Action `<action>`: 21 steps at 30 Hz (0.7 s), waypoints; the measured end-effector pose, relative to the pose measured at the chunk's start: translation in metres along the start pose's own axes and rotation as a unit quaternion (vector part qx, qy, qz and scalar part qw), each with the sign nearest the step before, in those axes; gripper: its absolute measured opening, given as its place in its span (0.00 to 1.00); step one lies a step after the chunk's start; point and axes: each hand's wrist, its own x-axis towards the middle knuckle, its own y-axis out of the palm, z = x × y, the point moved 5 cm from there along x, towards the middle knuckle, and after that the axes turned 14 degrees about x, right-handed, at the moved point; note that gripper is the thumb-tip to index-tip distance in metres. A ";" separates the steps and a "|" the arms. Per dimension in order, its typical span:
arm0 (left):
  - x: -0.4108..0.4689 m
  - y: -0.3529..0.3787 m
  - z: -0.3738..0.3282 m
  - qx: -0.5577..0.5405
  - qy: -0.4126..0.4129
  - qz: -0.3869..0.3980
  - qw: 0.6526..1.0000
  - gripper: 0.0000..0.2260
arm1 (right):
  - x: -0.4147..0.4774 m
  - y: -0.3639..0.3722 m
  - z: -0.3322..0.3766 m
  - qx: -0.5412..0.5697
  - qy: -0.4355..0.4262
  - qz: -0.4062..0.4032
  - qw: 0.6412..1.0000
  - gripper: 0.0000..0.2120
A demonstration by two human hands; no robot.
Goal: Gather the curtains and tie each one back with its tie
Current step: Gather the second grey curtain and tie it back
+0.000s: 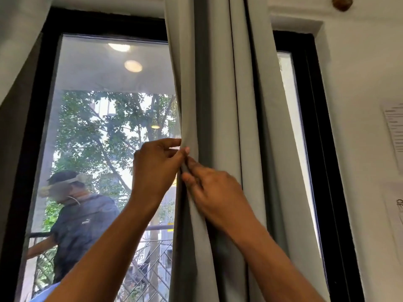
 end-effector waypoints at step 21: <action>-0.018 0.005 -0.048 0.134 0.076 -0.083 0.985 0.04 | 0.014 -0.081 0.003 -0.100 0.086 -0.189 0.973 0.12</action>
